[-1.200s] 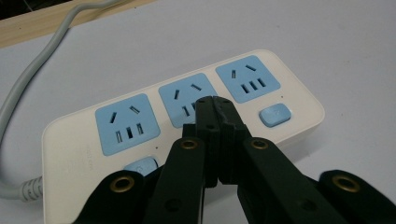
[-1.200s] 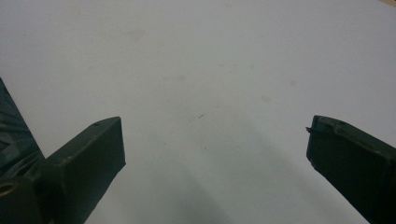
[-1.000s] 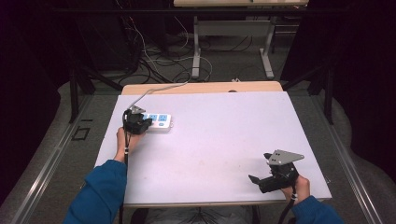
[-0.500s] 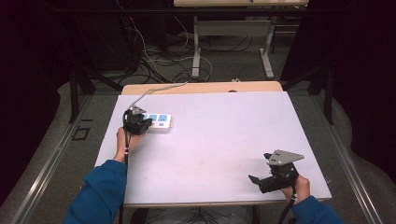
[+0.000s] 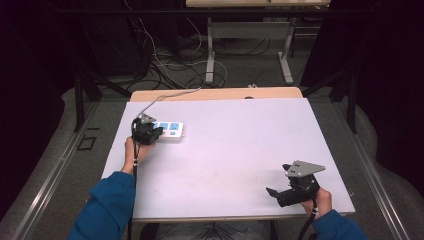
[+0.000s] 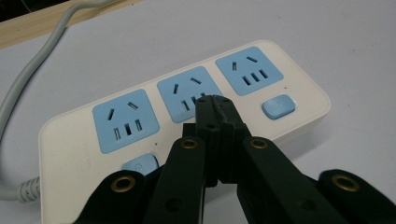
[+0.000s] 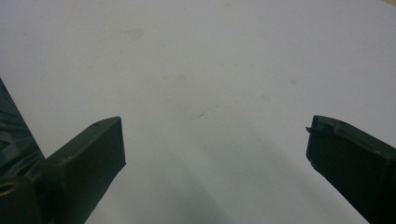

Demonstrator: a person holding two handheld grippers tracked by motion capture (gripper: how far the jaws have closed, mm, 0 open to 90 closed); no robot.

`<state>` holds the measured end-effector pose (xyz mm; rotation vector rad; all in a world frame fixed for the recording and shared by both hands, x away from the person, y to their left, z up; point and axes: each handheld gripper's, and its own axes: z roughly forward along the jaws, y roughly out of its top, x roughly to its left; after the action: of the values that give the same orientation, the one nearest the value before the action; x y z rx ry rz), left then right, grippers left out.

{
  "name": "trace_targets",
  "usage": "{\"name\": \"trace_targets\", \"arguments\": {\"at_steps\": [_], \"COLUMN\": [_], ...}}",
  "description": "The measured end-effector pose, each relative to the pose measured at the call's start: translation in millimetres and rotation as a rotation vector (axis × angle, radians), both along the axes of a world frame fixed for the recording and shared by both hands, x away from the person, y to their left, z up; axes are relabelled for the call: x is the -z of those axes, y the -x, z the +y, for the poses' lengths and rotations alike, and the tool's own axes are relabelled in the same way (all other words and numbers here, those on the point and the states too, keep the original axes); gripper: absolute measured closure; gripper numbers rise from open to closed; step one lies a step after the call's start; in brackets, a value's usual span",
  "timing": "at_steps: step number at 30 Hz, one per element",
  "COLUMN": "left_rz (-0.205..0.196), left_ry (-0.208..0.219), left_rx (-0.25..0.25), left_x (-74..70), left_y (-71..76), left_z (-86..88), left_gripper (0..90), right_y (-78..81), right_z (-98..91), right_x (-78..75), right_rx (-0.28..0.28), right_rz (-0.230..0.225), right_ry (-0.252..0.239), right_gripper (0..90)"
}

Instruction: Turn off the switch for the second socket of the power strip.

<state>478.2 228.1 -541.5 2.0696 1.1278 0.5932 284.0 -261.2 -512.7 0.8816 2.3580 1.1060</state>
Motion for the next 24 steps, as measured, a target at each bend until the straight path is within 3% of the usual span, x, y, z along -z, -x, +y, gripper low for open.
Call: {"name": "trace_targets", "arguments": {"at_steps": [24], "left_rz": [-0.008], "left_ry": [-0.017], "left_rx": [0.007], "left_x": [1.3], "left_y": [0.0], "left_z": [-0.1], "left_gripper": [90.0], "right_y": [0.0], "right_z": [0.1], "right_x": [0.1], "right_rx": [0.001], "right_rz": [-0.001], "right_ry": [0.001], "right_gripper": [4.0]}}
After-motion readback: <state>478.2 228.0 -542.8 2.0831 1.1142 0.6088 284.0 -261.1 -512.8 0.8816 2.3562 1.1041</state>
